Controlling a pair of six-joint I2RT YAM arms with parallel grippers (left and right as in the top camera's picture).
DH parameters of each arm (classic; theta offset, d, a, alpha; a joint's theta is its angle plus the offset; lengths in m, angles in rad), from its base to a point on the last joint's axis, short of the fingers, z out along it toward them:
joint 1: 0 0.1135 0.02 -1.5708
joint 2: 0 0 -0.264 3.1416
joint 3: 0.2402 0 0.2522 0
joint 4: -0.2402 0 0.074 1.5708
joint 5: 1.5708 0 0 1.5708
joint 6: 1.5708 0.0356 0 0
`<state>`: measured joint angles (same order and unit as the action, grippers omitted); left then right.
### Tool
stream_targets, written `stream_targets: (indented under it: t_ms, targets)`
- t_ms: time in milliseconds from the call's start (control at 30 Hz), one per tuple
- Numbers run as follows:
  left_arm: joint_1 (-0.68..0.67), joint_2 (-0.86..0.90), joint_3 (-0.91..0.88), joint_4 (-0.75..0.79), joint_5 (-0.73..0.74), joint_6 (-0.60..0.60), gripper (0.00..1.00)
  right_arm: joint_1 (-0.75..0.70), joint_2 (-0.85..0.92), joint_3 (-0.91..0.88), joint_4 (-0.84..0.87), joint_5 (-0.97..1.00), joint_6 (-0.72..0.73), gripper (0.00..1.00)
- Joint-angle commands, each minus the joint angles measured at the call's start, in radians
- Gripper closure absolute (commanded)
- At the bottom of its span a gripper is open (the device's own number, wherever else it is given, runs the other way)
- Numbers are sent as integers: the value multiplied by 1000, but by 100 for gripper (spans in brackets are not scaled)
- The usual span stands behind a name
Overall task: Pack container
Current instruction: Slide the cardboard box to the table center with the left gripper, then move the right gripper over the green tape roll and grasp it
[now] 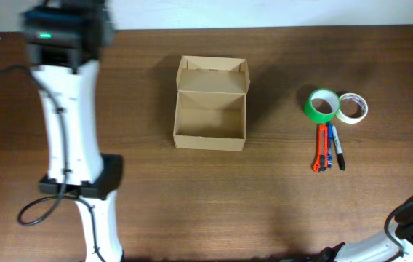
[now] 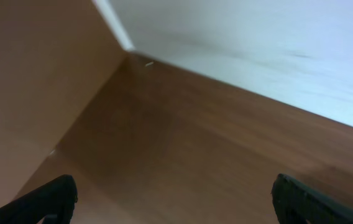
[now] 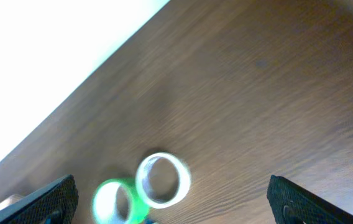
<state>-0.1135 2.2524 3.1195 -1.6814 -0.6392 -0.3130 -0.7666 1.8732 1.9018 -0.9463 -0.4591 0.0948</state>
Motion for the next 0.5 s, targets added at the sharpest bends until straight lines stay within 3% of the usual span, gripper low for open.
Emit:
stream_targets:
  t_ms: [0, 233, 467]
  targets:
    - [153, -32, -27, -4, 138, 8, 0, 94, 3, 14, -34, -55, 45, 1]
    - [386, -31, -164, 9, 314, -42, 0, 383, 11, 14, -117, 311, 45, 1]
    - [484, -31, -307, 12, 327, -41, 0, 573, 87, 14, -166, 525, 80, 6]
